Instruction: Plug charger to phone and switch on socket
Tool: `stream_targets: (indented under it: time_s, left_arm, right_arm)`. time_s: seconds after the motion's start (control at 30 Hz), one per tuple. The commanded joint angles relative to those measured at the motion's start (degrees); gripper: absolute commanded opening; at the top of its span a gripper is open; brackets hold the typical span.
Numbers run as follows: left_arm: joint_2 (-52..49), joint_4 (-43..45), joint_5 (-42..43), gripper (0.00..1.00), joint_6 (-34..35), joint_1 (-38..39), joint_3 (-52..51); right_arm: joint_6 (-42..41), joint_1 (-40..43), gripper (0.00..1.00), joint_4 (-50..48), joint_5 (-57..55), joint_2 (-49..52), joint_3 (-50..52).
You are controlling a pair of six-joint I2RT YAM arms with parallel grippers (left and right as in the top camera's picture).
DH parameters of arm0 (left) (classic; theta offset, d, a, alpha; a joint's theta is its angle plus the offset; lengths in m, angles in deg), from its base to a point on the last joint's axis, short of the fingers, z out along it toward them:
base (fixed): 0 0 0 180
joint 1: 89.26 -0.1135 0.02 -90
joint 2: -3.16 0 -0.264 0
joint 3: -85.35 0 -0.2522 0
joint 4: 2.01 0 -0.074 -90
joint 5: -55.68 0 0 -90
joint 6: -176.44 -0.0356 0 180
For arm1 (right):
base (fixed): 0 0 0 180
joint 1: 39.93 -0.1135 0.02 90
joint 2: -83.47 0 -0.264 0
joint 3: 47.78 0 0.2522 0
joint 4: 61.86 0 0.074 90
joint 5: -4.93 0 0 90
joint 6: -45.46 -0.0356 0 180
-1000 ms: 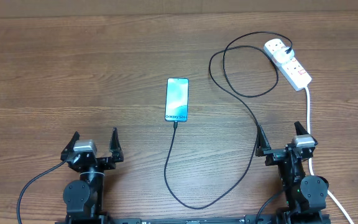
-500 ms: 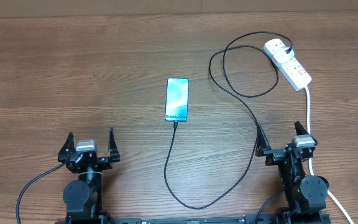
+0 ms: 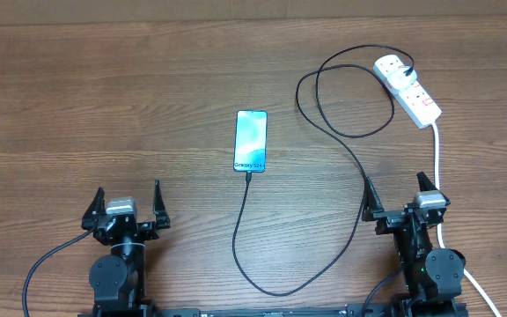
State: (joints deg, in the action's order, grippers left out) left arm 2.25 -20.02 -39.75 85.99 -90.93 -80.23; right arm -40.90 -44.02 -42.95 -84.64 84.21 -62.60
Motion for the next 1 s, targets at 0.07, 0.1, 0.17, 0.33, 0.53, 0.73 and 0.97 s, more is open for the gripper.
stream_targets:
  time_s: [0.07,0.1,0.17,0.33,0.53,0.73,0.97]
  left_arm:
    - [0.7,0.2,-0.5,1.0,3.2,-0.6,-0.4]
    - [0.7,0.2,-0.5,1.0,3.2,-0.6,-0.4]
    - [0.7,0.2,0.6,1.0,3.2,-0.6,-0.4]
    - [0.7,0.2,1.0,1.0,3.2,-0.6,-0.4]
    - [0.7,0.2,1.0,1.0,3.2,-0.6,-0.4]
    - [0.7,0.2,1.0,1.0,3.2,-0.6,-0.4]
    - [0.7,0.2,1.0,1.0,3.2,-0.6,-0.4]
  right_arm:
    - [-0.2,0.4,1.0,-0.3,-0.3,-0.6,0.6]
    - [-0.2,0.4,1.0,-0.3,-0.3,-0.6,0.6]
    - [-0.2,0.4,1.0,-0.3,-0.3,-0.6,0.6]
    - [-0.2,0.4,1.0,-0.3,-0.3,-0.6,0.6]
    - [-0.2,0.4,1.0,-0.3,-0.4,-0.6,0.6]
    - [-0.2,0.4,1.0,-0.3,-0.3,-0.6,0.6]
    - [-0.2,0.4,1.0,-0.3,-0.4,-0.6,0.6]
